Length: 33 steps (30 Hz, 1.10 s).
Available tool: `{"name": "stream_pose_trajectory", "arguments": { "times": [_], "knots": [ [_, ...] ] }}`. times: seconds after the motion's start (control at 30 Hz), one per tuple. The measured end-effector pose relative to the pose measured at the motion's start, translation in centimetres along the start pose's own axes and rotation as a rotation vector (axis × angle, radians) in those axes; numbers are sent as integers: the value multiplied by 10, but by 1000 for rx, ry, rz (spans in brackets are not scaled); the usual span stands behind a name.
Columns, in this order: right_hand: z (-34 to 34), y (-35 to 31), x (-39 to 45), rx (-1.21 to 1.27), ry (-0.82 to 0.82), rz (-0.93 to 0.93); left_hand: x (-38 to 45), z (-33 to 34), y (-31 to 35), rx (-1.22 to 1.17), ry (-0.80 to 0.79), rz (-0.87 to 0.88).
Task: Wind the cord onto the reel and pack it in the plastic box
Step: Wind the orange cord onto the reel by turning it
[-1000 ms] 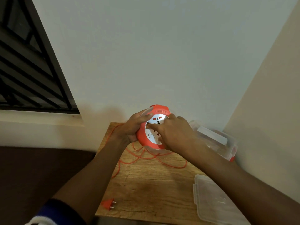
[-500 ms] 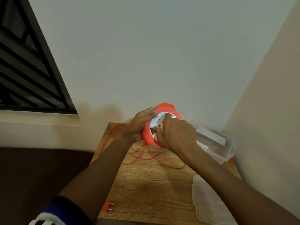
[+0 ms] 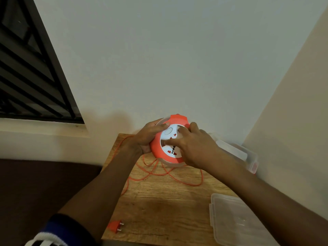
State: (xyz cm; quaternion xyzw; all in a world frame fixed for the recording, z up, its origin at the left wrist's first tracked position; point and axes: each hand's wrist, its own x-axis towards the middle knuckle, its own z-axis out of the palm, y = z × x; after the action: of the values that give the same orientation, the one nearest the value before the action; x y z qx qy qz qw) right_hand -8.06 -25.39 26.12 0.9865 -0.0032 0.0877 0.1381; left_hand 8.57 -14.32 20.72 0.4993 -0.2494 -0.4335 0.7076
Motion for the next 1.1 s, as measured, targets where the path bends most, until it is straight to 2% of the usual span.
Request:
{"name": "stream_pose_trajectory", "arguments": {
  "times": [0.13, 0.23, 0.43, 0.57, 0.7, 0.83, 0.93, 1.1],
  "knots": [
    [0, -5, 5, -114, 21, -27, 3, 3, -1, 24, -10, -5],
    [5, 0, 9, -69, 62, -15, 5, 4, 1, 57, 1, 13],
    [11, -8, 13, 108, 225, 408, 14, 10, -3, 2, 86, 38],
    [14, -14, 12, 84, 202, 456, 15, 10, -5, 1, 85, 31],
    [6, -9, 5, 47, 192, 349, 14, 8, -3, -6, 69, 22],
    [-7, 0, -3, 17, 287, 150, 12, 7, 0, 34, 35, 24],
    [-7, 6, -5, 102, 157, 7, 11, 7, -3, 16, 17, 27],
    [-5, 3, -9, -27, 31, -11, 13, 9, -4, 55, 23, 13]
  ]
}}
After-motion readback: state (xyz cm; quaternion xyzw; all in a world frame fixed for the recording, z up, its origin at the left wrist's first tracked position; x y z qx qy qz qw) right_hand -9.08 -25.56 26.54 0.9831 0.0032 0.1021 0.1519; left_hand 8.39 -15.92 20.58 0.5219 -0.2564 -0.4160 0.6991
